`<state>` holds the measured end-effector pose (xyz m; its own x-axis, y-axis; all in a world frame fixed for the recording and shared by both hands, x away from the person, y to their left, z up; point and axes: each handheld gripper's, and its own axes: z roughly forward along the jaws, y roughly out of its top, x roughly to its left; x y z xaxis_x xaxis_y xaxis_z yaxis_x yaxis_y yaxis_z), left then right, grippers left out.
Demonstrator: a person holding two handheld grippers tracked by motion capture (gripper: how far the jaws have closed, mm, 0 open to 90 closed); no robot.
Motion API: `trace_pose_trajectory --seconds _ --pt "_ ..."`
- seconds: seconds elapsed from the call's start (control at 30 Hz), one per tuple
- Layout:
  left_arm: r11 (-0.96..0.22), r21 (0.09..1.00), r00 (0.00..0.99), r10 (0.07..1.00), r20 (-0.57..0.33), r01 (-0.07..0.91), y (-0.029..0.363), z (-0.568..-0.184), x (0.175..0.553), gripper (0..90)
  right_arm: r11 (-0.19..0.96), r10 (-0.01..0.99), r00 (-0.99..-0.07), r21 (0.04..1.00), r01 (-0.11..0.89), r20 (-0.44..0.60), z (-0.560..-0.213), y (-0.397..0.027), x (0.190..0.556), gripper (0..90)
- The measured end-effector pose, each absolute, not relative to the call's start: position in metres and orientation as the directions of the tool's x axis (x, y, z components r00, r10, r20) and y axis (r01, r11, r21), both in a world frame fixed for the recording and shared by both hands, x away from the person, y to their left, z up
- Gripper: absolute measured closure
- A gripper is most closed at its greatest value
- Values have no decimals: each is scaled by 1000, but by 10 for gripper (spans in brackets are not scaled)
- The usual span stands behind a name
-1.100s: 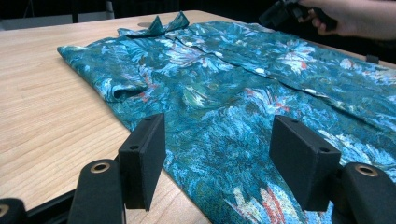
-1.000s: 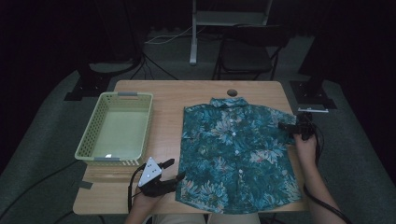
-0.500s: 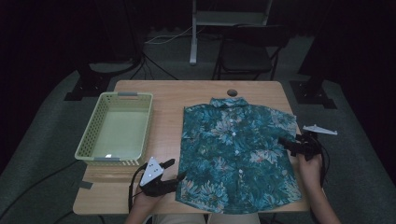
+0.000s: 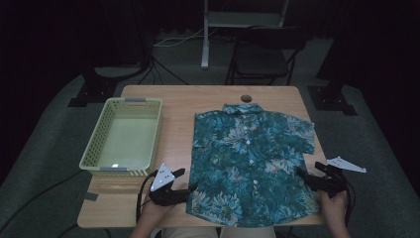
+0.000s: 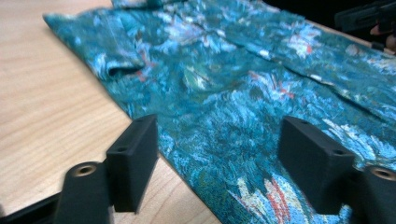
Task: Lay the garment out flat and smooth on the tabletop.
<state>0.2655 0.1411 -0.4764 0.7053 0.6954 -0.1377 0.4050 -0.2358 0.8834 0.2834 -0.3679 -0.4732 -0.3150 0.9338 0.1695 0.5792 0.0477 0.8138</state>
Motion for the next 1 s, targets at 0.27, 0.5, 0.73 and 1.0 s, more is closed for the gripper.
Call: trace_pose_trajectory --seconds 0.27,0.5,0.73,1.0 --pt "-267 895 714 696 -77 357 119 -453 292 129 39 932 -318 828 560 172 -475 -367 280 133" --pt "-244 908 675 736 -56 341 97 -421 340 132 2 927 -316 838 545 203 -475 -372 277 133" --pt "-277 891 648 762 -25 360 68 -411 395 141 1 923 -324 843 537 206 -475 -373 275 133" --pt "-302 832 566 824 -17 466 48 -427 448 194 -4 921 -329 849 528 209 -475 -374 275 133"
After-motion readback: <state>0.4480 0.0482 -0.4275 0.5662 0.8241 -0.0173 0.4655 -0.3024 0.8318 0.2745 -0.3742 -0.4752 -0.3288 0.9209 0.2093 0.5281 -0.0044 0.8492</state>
